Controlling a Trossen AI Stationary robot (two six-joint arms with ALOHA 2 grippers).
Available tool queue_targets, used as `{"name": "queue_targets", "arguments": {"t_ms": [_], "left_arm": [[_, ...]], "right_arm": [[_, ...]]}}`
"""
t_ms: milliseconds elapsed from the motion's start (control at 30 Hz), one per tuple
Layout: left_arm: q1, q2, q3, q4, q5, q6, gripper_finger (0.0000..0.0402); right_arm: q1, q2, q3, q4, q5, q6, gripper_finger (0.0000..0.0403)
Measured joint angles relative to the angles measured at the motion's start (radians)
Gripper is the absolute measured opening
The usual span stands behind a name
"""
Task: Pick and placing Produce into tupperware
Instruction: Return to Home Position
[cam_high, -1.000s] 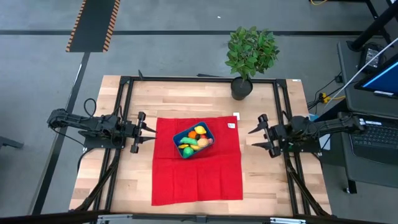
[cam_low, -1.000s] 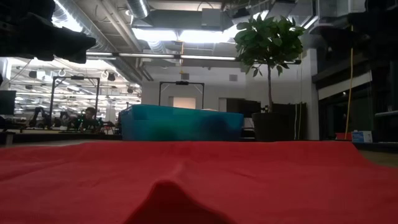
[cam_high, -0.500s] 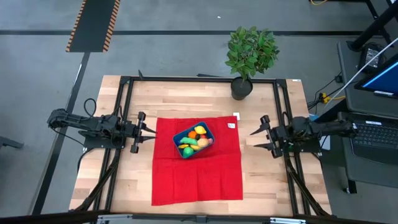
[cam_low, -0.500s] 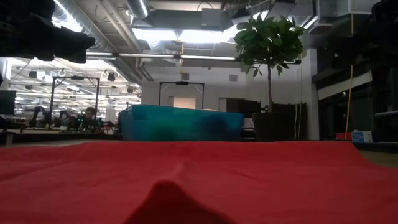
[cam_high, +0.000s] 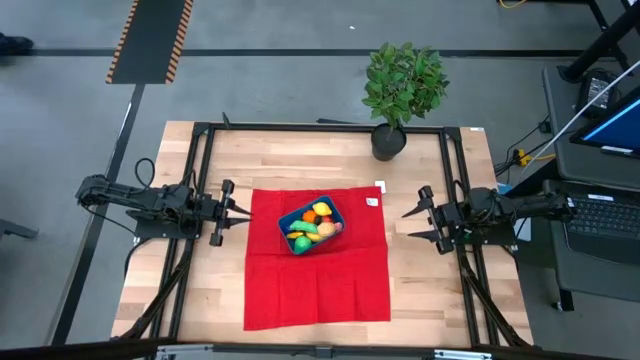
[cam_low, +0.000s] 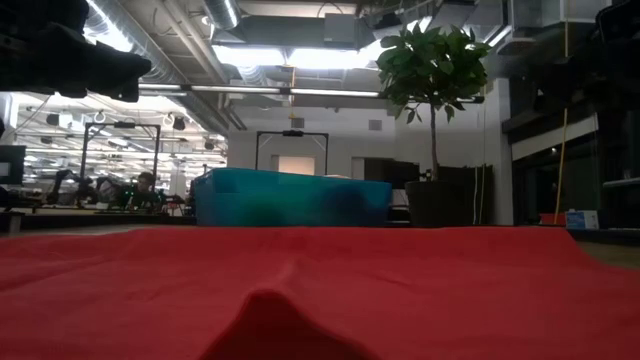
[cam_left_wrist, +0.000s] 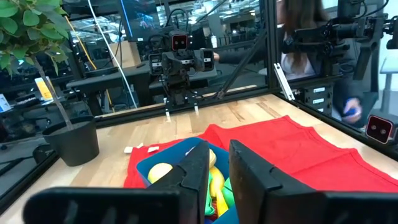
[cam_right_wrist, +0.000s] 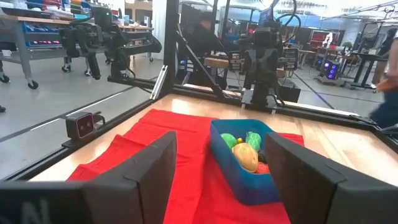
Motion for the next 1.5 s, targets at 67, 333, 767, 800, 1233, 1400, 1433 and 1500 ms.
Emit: {"name": "queue_targets", "arguments": {"t_ms": [67,333,767,800,1233,1400,1433,1500], "left_arm": [[0.0,0.0,0.0,0.0,0.0,0.0,0.0051],[0.0,0.0,0.0,0.0,0.0,0.0,0.0036],[0.0,0.0,0.0,0.0,0.0,0.0,0.0012],[0.0,0.0,0.0,0.0,0.0,0.0,0.0011],[0.0,0.0,0.0,0.0,0.0,0.0,0.0013],[0.0,0.0,0.0,0.0,0.0,0.0,0.0027],[0.0,0.0,0.0,0.0,0.0,0.0,0.0029],[0.0,0.0,0.0,0.0,0.0,0.0,0.0035]], "right_arm": [[0.0,0.0,0.0,0.0,0.0,0.0,0.0243],[0.0,0.0,0.0,0.0,0.0,0.0,0.0243],[0.0,0.0,0.0,0.0,0.0,0.0,0.0243],[0.0,0.0,0.0,0.0,0.0,0.0,0.0243],[0.0,0.0,0.0,0.0,0.0,0.0,0.0243],[0.0,0.0,0.0,0.0,0.0,0.0,0.0243],[0.0,0.001,0.0,0.0,0.0,0.0,0.0243],[0.0,0.001,0.0,0.0,0.0,0.0,0.0243]]}}
